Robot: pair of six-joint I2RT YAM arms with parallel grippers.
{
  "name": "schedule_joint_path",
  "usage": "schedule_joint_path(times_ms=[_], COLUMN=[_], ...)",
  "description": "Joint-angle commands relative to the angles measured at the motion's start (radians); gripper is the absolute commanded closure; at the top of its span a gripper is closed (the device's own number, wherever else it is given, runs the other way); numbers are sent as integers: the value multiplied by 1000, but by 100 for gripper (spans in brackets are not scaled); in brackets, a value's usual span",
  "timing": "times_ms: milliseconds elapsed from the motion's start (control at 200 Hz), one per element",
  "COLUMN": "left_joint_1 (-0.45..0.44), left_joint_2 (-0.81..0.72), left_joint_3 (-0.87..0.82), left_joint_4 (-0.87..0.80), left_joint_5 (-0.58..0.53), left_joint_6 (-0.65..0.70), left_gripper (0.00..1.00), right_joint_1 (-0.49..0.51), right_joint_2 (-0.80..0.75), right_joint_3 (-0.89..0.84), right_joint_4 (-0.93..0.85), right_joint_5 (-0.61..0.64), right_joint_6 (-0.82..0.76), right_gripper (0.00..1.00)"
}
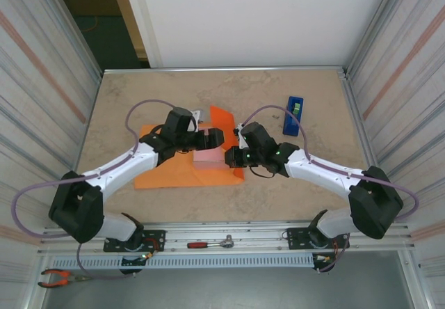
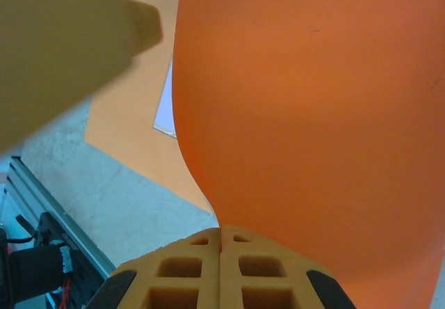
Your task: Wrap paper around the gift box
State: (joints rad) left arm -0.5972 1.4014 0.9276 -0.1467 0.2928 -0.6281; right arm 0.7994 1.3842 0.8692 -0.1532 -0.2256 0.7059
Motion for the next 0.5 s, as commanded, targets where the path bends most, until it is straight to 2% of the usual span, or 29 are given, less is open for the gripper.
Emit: schedule_joint_path(times_ms=[0, 130, 200, 331, 391, 416, 441, 466, 496], left_joint_1=[-11, -19, -22, -23, -23, -22, -21, -20, -17], left_joint_2=[37, 85, 106, 129, 132, 129, 126, 122, 115], left_joint_3=[37, 61, 70, 84, 87, 88, 88, 88, 85], left_joint_4=[-5, 4, 10, 21, 17, 10, 2, -8, -20], left_joint_5=[-20, -9, -2, 17, 22, 21, 17, 12, 5], left_joint_6=[6, 24, 33, 51, 66, 75, 84, 94, 102], left_gripper=[13, 21, 30, 63, 84, 93, 100, 100, 100], right_joint_1=[11, 11, 11, 14, 13, 12, 9, 7, -1], right_joint_2=[6, 11, 16, 28, 30, 29, 29, 23, 14], right_joint_3=[35, 36, 37, 39, 40, 43, 49, 51, 50], right_joint_4=[18, 24, 30, 41, 46, 44, 38, 30, 23], right_joint_5=[24, 19, 13, 0, -15, -29, -42, -51, -54], right_joint_6=[19, 21, 24, 29, 28, 23, 14, 8, 6], right_gripper=[100, 100, 100, 100, 100, 90, 71, 58, 49])
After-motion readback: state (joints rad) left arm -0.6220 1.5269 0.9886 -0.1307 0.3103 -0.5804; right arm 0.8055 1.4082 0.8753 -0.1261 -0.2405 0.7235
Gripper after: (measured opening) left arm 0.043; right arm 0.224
